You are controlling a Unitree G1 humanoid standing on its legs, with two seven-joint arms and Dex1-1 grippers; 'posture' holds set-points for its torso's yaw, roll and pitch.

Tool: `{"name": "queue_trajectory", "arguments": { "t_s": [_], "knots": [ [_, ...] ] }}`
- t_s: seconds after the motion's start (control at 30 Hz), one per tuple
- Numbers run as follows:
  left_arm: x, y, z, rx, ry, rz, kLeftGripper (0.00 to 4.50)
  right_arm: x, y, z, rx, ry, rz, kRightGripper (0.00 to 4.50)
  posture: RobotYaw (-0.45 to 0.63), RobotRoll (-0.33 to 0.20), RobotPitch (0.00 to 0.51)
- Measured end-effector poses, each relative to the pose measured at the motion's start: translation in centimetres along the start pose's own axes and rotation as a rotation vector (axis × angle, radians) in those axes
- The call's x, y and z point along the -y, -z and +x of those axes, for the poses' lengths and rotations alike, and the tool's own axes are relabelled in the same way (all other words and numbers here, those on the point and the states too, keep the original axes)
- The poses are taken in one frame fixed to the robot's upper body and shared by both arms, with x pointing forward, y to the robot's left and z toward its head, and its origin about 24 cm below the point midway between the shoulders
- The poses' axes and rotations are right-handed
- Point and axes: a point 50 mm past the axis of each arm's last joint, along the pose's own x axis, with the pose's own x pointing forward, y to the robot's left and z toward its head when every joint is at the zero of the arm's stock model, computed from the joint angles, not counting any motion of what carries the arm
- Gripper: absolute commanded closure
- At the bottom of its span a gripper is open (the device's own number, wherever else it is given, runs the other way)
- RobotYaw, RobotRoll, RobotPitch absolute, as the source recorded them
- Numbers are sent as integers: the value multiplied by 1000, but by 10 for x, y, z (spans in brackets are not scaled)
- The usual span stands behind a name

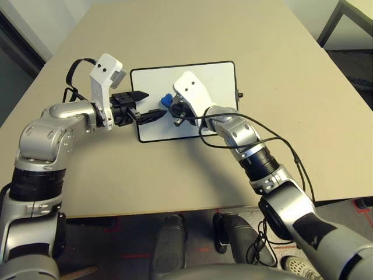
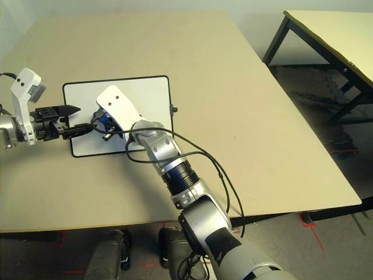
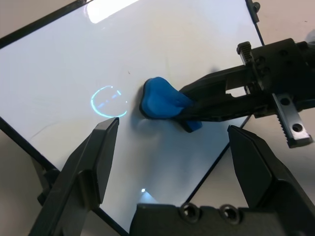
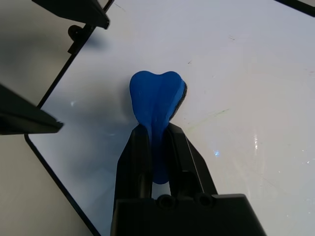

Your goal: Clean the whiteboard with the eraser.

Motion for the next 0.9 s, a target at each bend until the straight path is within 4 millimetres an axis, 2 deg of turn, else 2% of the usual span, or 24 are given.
{"name": "queue_trajectory", "arguments": {
  "t_s": [0.13,0.23,0.4,0.67,0.9],
  "knots": [
    [0,0,0,0,2,-1,0,29,-27,1,94,137,10,4198,146,0,175],
    [0,0,0,0,2,-1,0,37,-33,0,131,176,19,4198,147,0,173],
    [0,0,0,0,3,-1,0,27,-33,3,142,130,10,4198,150,0,169],
    [0,0,0,-1,3,-1,0,-12,4,-2,-28,-67,-8,4198,147,0,168],
    [1,0,0,-1,3,-1,0,-9,9,-3,-54,-49,13,4199,134,0,166]
  ]
}}
